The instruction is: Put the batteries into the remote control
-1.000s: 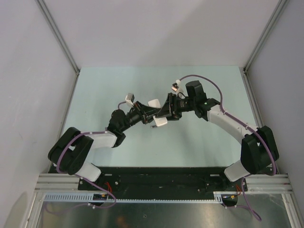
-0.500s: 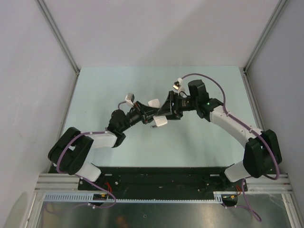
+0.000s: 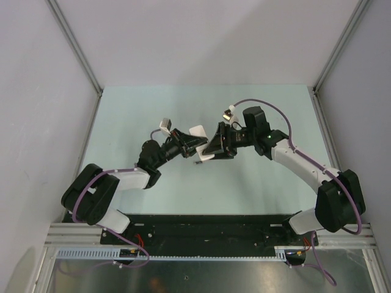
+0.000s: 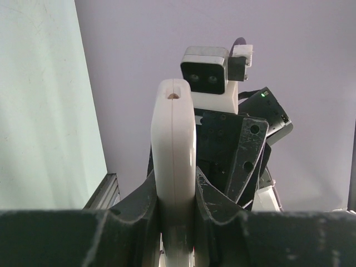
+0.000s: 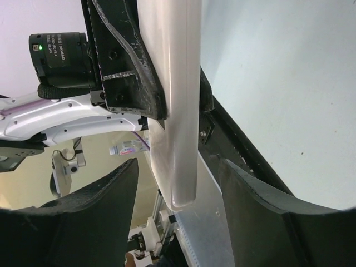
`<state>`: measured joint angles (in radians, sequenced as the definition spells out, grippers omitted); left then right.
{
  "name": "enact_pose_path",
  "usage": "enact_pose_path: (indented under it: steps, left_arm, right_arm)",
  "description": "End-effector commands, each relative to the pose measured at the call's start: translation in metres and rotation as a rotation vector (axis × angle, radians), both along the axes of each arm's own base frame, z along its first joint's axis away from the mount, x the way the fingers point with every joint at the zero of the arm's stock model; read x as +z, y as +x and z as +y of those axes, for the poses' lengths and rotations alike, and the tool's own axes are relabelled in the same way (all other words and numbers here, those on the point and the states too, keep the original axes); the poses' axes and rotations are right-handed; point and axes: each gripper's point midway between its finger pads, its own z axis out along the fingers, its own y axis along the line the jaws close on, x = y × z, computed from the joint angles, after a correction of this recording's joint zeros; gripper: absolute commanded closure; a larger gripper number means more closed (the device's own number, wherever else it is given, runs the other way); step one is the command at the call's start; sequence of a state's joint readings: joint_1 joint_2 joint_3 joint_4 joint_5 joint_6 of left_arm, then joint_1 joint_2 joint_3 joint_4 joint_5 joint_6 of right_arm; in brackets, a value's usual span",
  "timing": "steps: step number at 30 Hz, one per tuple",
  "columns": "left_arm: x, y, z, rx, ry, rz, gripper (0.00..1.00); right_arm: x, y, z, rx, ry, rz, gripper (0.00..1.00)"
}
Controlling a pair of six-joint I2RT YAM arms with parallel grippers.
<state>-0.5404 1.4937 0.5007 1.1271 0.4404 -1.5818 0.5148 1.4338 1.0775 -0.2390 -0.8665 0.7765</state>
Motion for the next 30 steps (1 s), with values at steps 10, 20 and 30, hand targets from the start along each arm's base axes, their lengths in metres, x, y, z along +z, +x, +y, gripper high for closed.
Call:
enact_pose_path:
  steps: [10,20,30]
  left_arm:
    - [0.054,-0.002,0.007,0.009,-0.089,-0.132,1.0]
    - [0.057,-0.004,0.007,0.006,-0.093,-0.14,1.0]
    - [0.056,-0.004,0.007,0.004,-0.093,-0.138,1.0]
  right_arm:
    - [0.024,-0.01,0.005,0.043,0.119,-0.01,0.43]
    - [0.025,-0.01,0.012,0.045,0.141,0.007,0.55]
    - [0.026,-0.01,0.014,0.048,0.151,-0.012,0.71]
